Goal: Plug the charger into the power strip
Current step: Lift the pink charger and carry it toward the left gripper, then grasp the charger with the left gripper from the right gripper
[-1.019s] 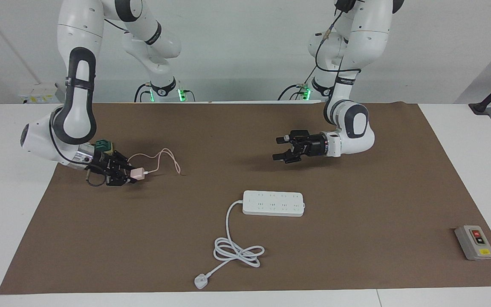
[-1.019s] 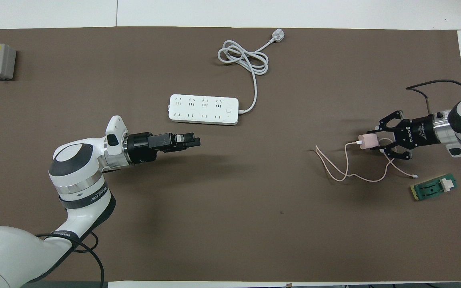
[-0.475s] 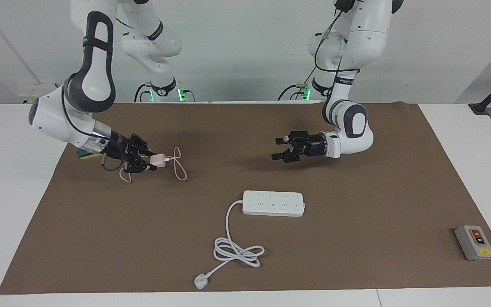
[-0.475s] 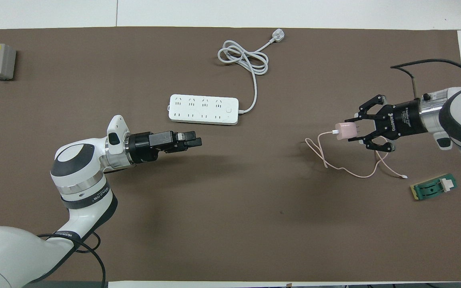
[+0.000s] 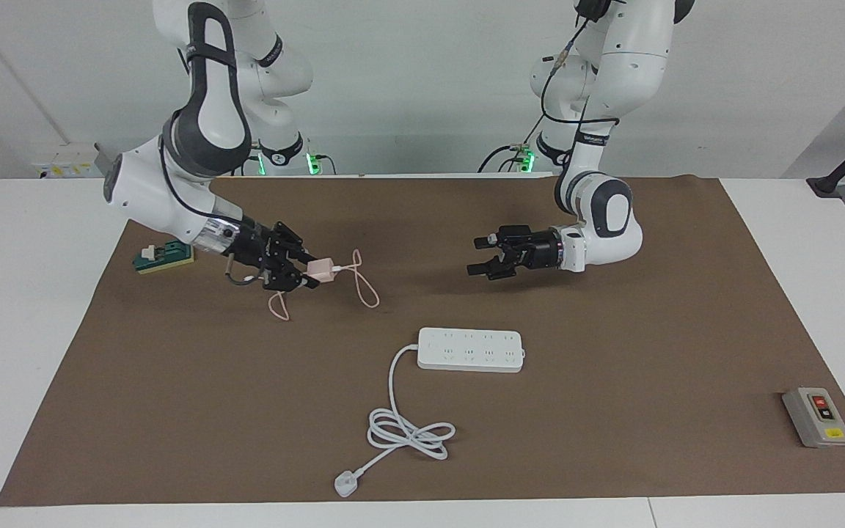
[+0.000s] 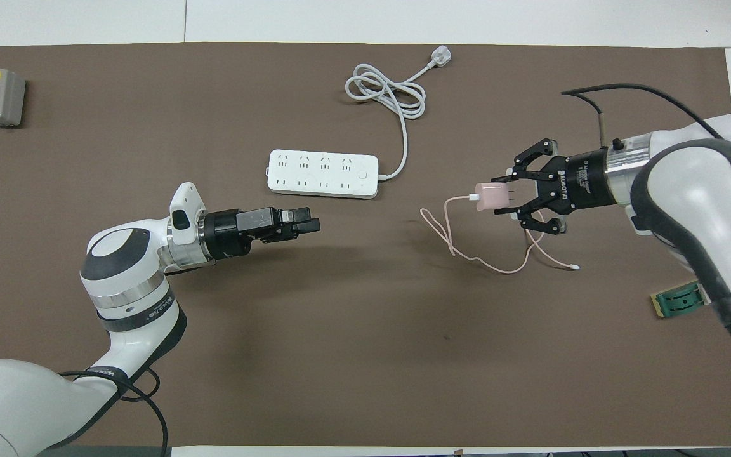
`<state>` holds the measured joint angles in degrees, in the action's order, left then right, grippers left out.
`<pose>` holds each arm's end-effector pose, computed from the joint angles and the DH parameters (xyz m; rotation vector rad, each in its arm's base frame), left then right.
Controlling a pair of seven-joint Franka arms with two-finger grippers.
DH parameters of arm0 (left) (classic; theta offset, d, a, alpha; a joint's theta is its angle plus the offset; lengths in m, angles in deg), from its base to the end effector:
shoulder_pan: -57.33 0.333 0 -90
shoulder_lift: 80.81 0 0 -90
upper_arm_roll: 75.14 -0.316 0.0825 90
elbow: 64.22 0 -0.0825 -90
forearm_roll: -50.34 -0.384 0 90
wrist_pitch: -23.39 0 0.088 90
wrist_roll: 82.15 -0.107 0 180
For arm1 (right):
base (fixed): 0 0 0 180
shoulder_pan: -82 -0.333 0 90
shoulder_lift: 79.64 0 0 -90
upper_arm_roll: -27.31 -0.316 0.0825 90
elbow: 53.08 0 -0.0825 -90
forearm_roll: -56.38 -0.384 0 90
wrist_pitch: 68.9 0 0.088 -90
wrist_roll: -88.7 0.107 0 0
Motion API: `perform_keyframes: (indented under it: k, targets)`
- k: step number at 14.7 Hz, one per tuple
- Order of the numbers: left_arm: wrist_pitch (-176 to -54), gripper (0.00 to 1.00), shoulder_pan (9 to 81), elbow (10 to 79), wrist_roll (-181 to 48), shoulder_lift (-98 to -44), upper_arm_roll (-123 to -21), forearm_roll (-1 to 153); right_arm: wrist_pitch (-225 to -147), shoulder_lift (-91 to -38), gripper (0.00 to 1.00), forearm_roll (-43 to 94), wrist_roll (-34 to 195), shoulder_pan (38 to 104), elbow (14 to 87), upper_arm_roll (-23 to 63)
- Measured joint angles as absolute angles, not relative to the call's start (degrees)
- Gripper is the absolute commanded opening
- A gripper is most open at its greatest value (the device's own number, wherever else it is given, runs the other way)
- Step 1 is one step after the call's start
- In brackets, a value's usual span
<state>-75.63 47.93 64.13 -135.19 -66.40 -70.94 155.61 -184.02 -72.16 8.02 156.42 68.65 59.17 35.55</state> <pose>0.5030 -0.2123 0.2968 1.5189 0.0747 0.0367 0.5796 0.0988 0.4203 -1.8478 1.7187 0.6446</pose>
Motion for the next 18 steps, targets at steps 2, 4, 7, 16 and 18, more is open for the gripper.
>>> perform_keyframes:
  k: [2,4,7,16,18]
  targets:
    - [-75.68,1.0,47.92,64.13,-135.19,-66.53,-70.94,155.62,-188.64,-72.04,0.0,7.37,159.83,64.39,59.22,35.5]
    - [-76.23,1.0,47.89,64.1,-135.19,-66.8,-70.95,155.62,-192.7,-71.79,0.0,7.21,163.12,60.5,59.29,35.45]
    - [-77.42,1.0,47.78,63.75,-135.19,-67.23,-70.94,155.64,-196.69,-71.45,0.0,7.15,166.61,56.35,59.5,35.45]
    - [-80.22,1.0,47.11,62.91,-135.2,-67.27,-70.95,155.68,-203.25,-71.12,0.0,6.05,172.36,47.66,60.92,35.43]
    - [-80.38,1.0,46.97,62.79,-135.2,-67.27,-70.93,155.69,-205.14,-71.12,0.0,5.97,173.09,46.41,61.19,35.44]
